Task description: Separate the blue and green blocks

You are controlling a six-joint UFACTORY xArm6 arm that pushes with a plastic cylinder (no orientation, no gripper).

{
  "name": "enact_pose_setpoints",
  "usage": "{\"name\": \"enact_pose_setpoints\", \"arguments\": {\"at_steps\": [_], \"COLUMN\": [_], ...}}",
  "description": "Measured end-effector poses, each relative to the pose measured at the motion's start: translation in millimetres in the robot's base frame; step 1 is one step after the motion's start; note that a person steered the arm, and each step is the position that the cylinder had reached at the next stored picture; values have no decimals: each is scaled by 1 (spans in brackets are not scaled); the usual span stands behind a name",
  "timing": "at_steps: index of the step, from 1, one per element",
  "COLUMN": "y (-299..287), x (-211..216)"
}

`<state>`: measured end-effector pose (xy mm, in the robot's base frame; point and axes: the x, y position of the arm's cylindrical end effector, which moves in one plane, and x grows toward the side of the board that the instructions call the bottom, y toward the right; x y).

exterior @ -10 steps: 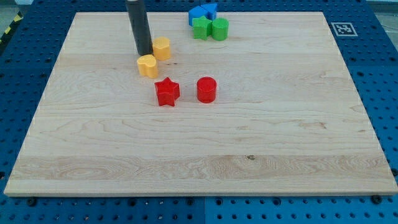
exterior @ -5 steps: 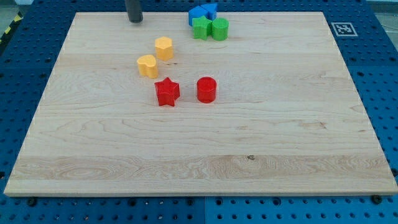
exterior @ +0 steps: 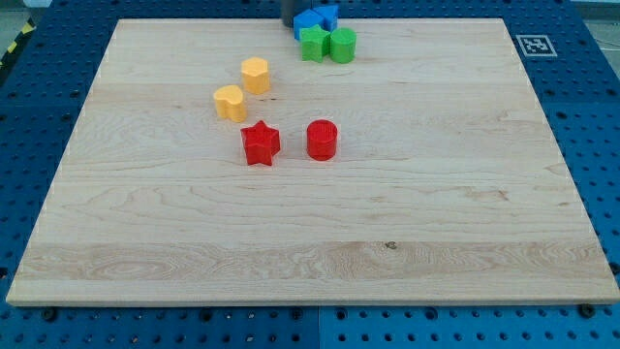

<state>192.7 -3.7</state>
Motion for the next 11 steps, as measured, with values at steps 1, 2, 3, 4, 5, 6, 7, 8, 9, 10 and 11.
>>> {"name": "enact_pose_setpoints", "arguments": {"at_steps": [1, 2, 3, 4, 5, 6, 7, 8, 9, 10, 11], "y": [51, 82, 96, 83, 52, 19, -31, -48, -13, 27, 65], "x": [3, 29, 45, 29, 7, 0, 1, 26, 66, 103, 133]}}
